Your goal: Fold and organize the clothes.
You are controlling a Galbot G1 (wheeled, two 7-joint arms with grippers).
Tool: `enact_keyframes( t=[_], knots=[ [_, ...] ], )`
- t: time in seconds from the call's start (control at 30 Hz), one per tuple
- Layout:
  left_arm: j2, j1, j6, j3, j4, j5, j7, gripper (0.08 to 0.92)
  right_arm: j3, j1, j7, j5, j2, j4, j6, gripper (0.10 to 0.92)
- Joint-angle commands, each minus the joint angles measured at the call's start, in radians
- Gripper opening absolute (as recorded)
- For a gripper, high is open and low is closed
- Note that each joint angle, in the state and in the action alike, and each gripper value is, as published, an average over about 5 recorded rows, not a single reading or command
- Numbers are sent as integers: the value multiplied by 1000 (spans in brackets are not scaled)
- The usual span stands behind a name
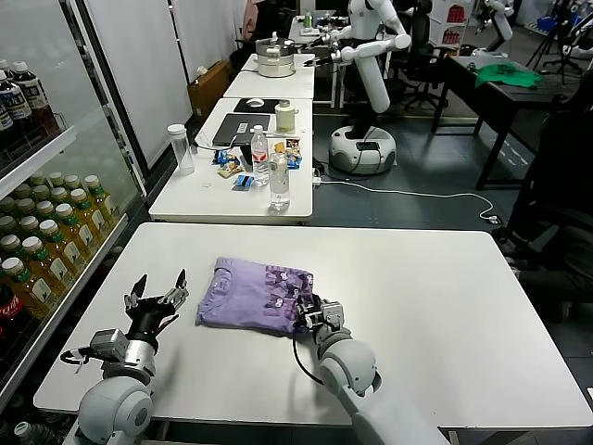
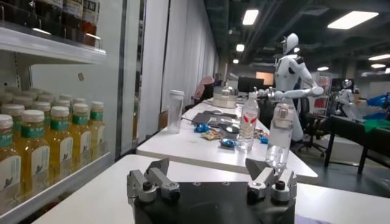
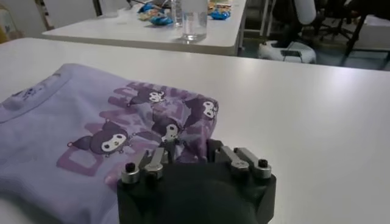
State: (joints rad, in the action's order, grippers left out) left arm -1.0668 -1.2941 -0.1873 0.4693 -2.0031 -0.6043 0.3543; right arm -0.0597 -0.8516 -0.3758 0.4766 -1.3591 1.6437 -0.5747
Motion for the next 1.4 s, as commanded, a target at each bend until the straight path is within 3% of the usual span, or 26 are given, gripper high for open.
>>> enact_keyframes(
  t=[0.03,0.3,0.47,0.63,0.97,1.23,1.4],
  knots=[
    [2,-6,6,2,3,3,2,823,59,95,34,2,49,-92,-3,362],
    [-2,-6,6,-8,1,12,-1,823,115,154,107,-59,107,-142,7,148],
    [-12,-4,5,-21,-5,33,-4,823,131,156,148,-147,132,-120,99,133],
    [-25,-12,8,-37,-18,71,-13,823,182,46,160,-189,177,6,229,237],
    [-52,-51,13,-56,-70,119,-40,823,444,-364,205,-217,211,398,285,521],
    [-78,-71,22,-59,-106,146,-61,823,571,-519,269,-213,232,467,322,754],
    [-95,-99,28,-49,-124,160,-73,823,574,-525,235,-213,227,483,344,819]
  ],
)
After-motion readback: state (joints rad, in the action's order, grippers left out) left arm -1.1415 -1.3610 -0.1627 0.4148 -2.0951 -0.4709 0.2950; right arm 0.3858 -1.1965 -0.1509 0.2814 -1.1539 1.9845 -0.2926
